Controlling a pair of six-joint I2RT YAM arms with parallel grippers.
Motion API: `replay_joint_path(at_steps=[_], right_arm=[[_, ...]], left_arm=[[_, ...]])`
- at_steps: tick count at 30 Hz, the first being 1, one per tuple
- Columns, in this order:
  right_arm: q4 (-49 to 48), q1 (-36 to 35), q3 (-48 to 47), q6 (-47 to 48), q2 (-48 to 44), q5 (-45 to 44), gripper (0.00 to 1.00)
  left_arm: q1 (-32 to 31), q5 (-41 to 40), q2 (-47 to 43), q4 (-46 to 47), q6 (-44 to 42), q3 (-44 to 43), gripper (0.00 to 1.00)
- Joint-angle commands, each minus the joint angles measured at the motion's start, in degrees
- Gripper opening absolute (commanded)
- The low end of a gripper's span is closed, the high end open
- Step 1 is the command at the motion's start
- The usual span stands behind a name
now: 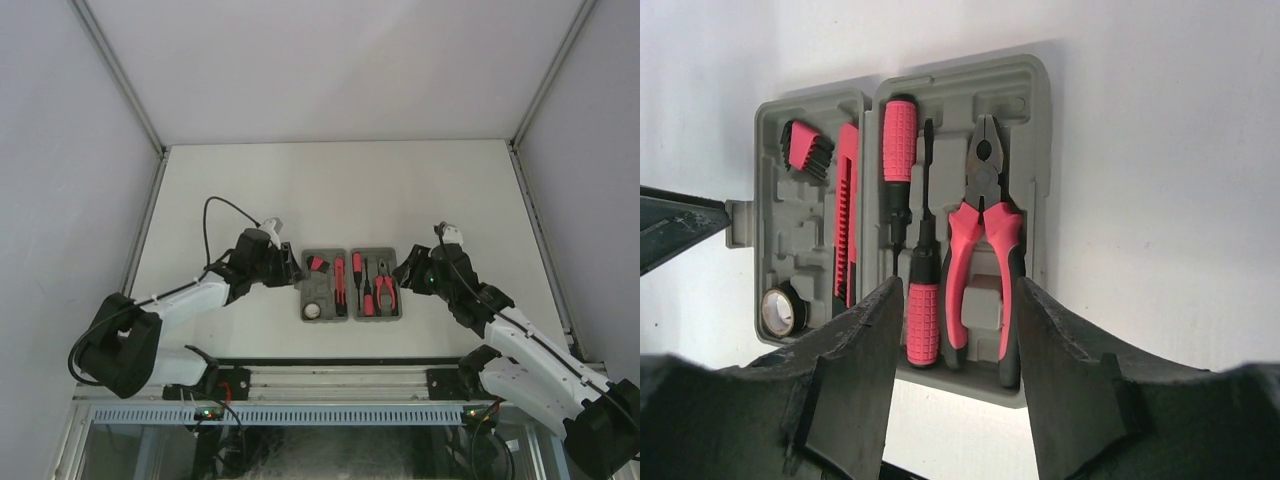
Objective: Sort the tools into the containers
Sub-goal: Close the storage box at the center of the board.
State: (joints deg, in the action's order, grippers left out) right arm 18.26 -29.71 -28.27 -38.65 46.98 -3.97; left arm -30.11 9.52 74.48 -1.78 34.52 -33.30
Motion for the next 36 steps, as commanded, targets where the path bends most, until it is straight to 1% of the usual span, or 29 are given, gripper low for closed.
replay_joint_path(at_steps=[1,6,12,17,20,23,25,36], right_arm=[[-2.21,0.27,-0.06,-0.98,-0.66,0.35,0.48],[-2.14,0.26,0.17,-1.05,-0.75,0.43,0.48],[-2.74,0.27,0.57,-1.42,-0.41,0.97,0.48],[-2.79,0.27,0.63,-1.49,-0.23,1.18,0.48],[-2.77,0.27,0.82,-1.57,-0.31,1.26,0.48],[-2.77,0.23,0.91,-1.62,-0.23,1.39,0.48],[-2.71,0.27,0.88,-1.52,-0.2,1.5,0.48],[-3.46,0.27,0.9,-1.6,0.91,2.18,0.48]], left_arm=[[-0.43,0.63,1.22,2.96,0.55,0.53,0.49],[-0.48,-0.52,2.67,3.54,0.22,1.33,0.47],[-0.49,0.26,5.21,5.1,0.04,1.48,0.34],[-0.51,0.59,5.12,5.69,0.37,2.16,0.29],[-0.53,0.76,4.77,6.01,0.37,2.56,0.29],[-0.48,0.67,3.91,6.56,0.62,3.09,0.33],[-0.52,0.32,3.47,6.61,0.91,3.37,0.34],[-0.41,-1.11,0.62,7.18,1.86,4.63,0.35]])
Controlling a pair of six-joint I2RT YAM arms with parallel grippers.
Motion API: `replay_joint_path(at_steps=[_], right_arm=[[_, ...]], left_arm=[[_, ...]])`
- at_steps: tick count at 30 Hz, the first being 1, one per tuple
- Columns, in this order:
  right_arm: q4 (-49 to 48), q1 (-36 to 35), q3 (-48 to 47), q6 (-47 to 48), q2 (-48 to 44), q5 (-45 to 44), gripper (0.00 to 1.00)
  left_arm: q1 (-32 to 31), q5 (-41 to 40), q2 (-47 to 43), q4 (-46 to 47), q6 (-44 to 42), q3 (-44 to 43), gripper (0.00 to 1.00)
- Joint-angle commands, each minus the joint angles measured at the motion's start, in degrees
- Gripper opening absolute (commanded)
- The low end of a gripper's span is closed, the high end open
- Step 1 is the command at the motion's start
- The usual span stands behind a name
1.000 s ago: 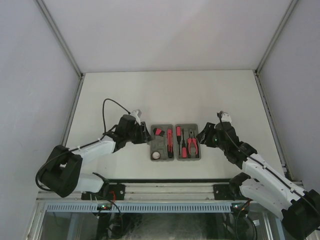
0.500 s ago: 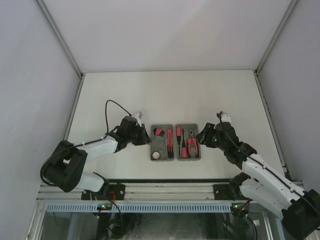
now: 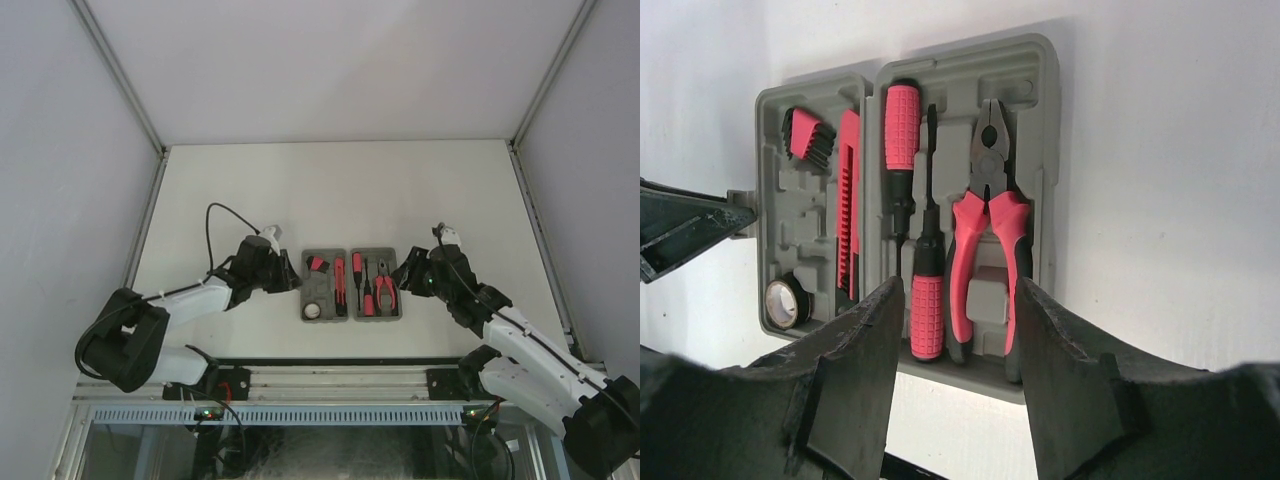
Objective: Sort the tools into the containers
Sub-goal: Close the storage box at the center of the board.
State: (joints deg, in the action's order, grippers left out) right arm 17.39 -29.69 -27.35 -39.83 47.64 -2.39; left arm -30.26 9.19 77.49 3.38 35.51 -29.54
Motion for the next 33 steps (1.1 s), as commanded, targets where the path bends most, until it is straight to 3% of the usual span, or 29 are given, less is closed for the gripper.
replay_joint_path(at_steps=[1,10,18,23,33], right_arm=[[-2.64,0.21,-0.03,-0.42,0.34,0.68,0.48],[-2.73,0.25,-0.02,-0.21,0.85,0.88,0.48],[-2.17,0.22,0.0,-0.36,1.08,-0.16,0.48],[0.89,0.29,0.97,-6.16,-0.99,-5.26,0.52],[-1.57,2.48,5.74,-7.5,-5.14,-2.08,0.6]], left_arm=[[-0.25,-0.84,-2.51,2.03,0.95,0.83,0.34],[-0.24,-1.21,-2.87,1.9,1.16,0.89,0.29],[-0.29,-1.46,-2.88,1.9,1.23,1.15,0.13],[-0.24,-1.98,-3.82,2.37,2.23,2.4,0.03],[-0.24,1.74,-4.29,15.18,9.75,11.93,0.0]])
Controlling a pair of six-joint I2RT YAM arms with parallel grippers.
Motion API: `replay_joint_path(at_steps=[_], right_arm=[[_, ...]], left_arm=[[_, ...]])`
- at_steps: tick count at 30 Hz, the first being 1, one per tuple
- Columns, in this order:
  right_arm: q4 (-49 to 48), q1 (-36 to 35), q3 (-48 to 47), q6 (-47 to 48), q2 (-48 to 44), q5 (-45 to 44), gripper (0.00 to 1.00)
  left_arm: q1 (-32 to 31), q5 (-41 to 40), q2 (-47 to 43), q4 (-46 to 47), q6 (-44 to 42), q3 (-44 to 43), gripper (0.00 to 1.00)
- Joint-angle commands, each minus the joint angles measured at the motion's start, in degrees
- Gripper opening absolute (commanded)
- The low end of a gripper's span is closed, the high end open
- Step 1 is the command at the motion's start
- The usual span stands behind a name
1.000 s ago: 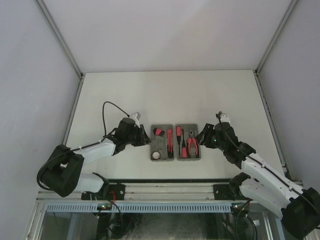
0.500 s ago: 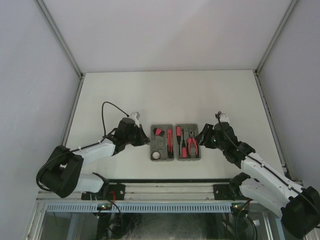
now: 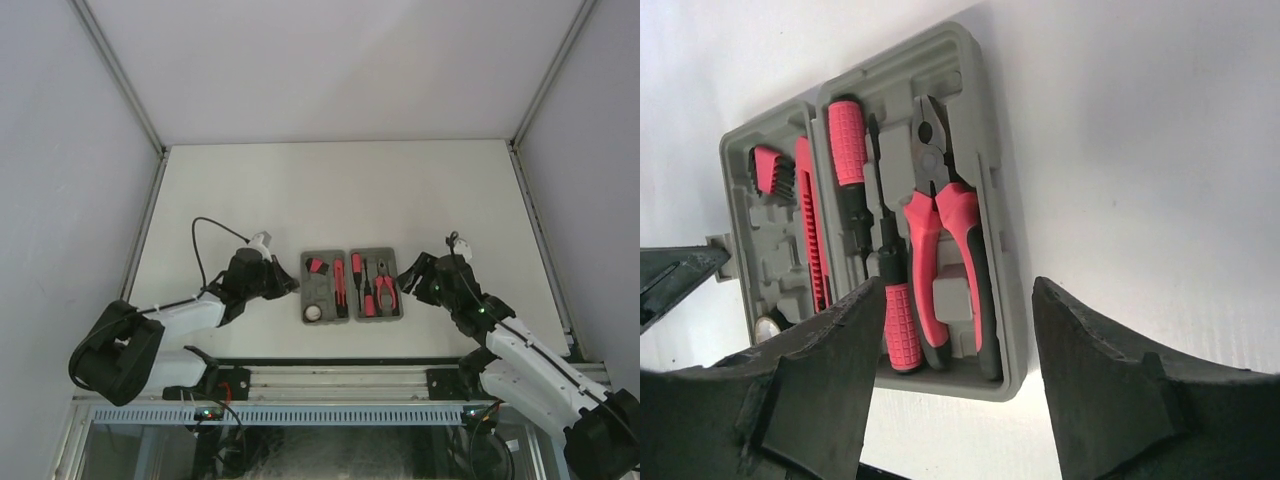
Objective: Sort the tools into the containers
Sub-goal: Close the storage box at the center of the board.
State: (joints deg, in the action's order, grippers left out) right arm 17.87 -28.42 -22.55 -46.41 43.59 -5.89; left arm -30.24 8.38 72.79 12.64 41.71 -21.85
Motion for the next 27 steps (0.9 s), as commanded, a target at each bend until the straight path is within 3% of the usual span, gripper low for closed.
replay_joint_path(at_steps=[1,8,16,21,27], right_arm=[[-2.73,1.71,1.34,-0.88,-1.27,2.3,0.61],[-10.44,8.98,5.96,1.35,-0.7,14.05,0.68],[-16.23,16.28,7.83,3.55,1.64,21.61,0.75],[-22.51,17.86,7.88,3.48,6.92,26.84,0.75],[-25.03,18.45,7.88,3.28,12.86,27.17,0.73]], left_arm=[[-0.27,3.12,0.87,7.6,4.2,5.03,0.0],[-0.32,5.25,4.71,14.95,7.03,8.47,0.0],[-0.3,4.54,4.49,15.08,6.98,9.45,0.0],[-0.36,4.71,5.04,15.06,6.9,9.29,0.0],[-0.41,4.89,5.03,15.04,6.86,9.1,0.0]])
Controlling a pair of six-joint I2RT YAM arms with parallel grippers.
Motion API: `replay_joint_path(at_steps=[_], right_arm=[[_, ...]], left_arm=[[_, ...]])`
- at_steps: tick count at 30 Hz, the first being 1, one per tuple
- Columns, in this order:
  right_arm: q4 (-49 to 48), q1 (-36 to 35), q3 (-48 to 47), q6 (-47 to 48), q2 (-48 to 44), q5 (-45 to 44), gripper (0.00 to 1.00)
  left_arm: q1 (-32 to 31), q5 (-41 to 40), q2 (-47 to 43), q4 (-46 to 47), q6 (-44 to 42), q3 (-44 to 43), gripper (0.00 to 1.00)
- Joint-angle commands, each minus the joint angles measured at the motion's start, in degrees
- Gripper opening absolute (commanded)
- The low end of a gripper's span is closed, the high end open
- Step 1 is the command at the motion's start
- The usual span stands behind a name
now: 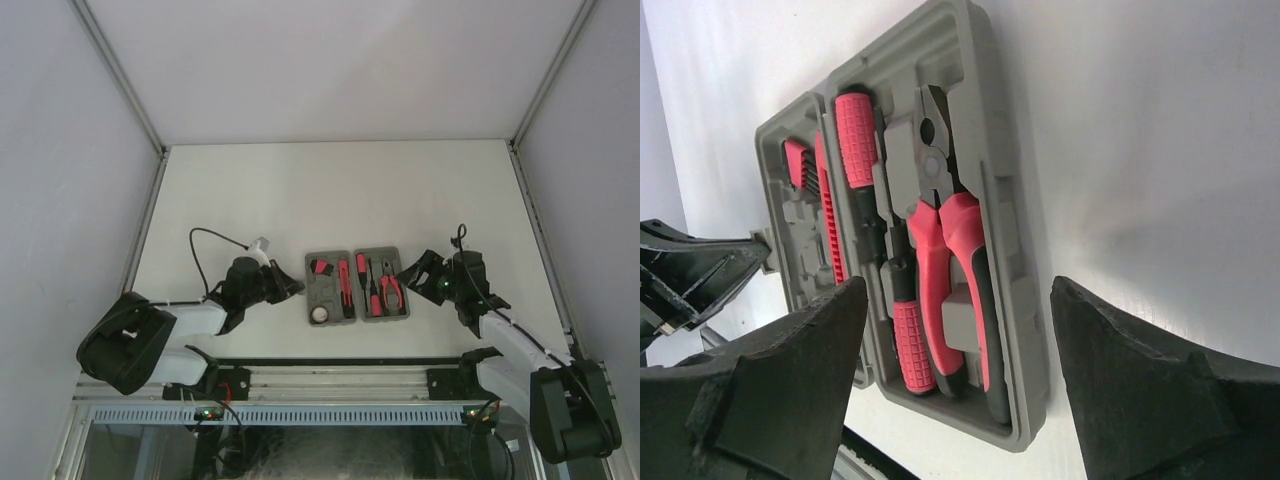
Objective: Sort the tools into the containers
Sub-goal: Close the storage box at the center of the board.
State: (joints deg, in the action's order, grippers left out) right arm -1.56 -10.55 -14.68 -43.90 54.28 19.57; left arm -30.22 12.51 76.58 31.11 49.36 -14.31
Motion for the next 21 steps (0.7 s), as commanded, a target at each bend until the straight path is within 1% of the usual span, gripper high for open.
replay_joint_path(at_steps=[1,12,18,21], right_arm=[[-5.97,0.61,-0.05,0.93,2.93,1.72,0.73],[-12.32,1.04,-0.98,2.08,12.63,7.68,0.71],[-15.37,0.82,-1.76,2.25,14.09,13.03,0.69],[-13.8,-0.2,-3.58,4.09,14.48,14.61,0.69]], left_arm=[[-0.37,0.73,1.21,-3.36,-0.81,1.64,0.0],[-0.39,1.86,2.26,-3.67,-1.28,0.18,0.0],[-0.37,1.92,2.09,-4.27,-1.46,-0.02,0.0],[-0.4,1.64,1.87,-4.4,-1.43,0.08,0.0]])
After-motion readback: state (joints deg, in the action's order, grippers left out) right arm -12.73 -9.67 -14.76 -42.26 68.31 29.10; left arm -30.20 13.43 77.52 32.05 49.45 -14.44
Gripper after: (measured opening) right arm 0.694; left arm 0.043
